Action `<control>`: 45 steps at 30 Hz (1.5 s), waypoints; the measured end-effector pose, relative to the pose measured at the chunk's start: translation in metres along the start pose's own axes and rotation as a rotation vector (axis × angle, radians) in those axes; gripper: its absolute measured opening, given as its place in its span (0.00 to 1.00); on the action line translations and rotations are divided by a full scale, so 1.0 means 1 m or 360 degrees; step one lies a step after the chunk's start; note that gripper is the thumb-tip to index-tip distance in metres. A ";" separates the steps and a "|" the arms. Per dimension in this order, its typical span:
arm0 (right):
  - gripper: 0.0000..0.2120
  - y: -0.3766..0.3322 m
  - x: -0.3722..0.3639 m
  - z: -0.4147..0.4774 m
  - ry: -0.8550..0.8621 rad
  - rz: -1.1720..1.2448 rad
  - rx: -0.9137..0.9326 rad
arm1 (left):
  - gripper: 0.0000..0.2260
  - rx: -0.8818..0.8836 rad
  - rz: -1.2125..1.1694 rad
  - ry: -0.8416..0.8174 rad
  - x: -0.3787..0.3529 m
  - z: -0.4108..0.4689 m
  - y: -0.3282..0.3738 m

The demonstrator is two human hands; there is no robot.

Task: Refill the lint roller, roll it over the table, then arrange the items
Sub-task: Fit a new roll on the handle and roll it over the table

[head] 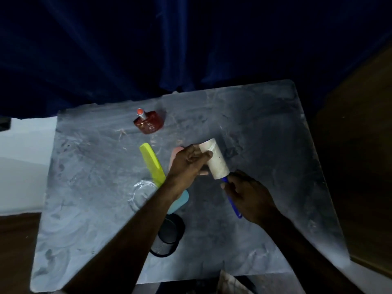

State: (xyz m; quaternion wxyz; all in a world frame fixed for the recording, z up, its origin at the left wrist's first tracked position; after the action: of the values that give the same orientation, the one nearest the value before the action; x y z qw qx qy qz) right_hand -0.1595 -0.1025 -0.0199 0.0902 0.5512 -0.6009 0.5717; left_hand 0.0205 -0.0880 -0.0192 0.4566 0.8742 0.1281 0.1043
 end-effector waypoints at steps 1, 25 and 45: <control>0.13 0.003 0.000 0.003 -0.0009 -0.0019 -0.0039 | 0.04 0.0000 0.0017 0.0018 0.001 0.004 -0.004; 0.17 0.052 0.004 0.067 0.0118 -0.0480 -0.0260 | 0.37 -0.0487 0.1856 0.0456 -0.067 0.006 -0.095; 0.19 0.137 0.055 0.062 0.0329 -0.0162 -0.0787 | 0.41 -0.0560 0.2049 0.0714 -0.071 0.009 -0.106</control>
State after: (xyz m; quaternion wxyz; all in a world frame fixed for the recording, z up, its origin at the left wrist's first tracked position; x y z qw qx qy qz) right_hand -0.2528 -0.2174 -0.0802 0.3114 0.4807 -0.6815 0.4555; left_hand -0.0574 -0.0591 -0.1166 0.4014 0.6467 -0.3426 0.5507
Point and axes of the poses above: each hand's wrist, its own z-axis towards the middle knuckle, its own x-axis out of the back of the hand, y = z × x, the point moved 7 cm from there along z, towards the middle knuckle, and after that the axes turned 7 degrees about z, right-handed, at the moved point
